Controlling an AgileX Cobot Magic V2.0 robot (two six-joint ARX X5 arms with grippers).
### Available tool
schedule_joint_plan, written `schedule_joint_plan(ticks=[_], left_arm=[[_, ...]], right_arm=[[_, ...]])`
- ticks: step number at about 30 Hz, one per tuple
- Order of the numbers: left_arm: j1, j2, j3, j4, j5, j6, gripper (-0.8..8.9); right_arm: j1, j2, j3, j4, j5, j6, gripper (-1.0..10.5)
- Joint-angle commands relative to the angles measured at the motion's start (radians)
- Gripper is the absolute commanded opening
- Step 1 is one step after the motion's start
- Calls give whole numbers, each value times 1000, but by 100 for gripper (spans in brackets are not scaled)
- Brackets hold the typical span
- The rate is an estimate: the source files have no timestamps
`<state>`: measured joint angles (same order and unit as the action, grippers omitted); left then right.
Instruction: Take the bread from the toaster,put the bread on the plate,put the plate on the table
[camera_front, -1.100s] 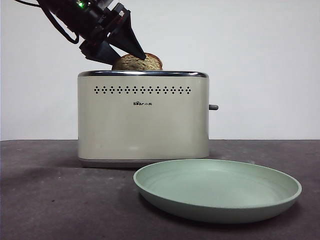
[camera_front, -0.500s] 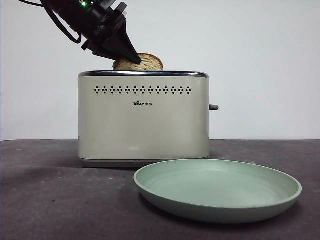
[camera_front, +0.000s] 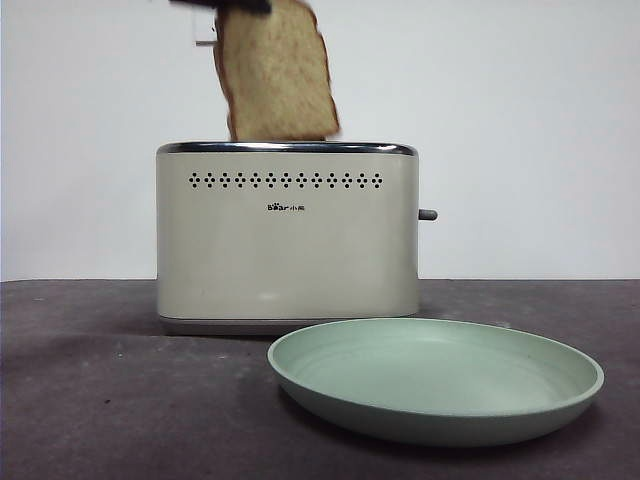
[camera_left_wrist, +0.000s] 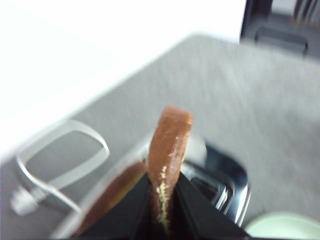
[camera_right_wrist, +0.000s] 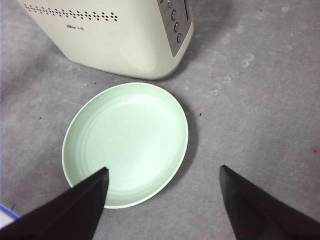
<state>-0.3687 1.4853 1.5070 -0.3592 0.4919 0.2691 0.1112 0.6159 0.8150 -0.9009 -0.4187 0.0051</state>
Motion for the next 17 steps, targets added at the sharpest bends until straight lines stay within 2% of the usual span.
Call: schedule_joint_plan(ticks=[1,6,17], left_arm=[[-4,-48,26,3,-1,-33,6],[-4,-184,26,-93,-2,-81,6],[-2,-395,25,-390,-55,-76,6]], right_arm=[[3,16,17,11,0,10,358],[4,75,17,32,0,18,358],[27,325,17,137,-3,21,357]])
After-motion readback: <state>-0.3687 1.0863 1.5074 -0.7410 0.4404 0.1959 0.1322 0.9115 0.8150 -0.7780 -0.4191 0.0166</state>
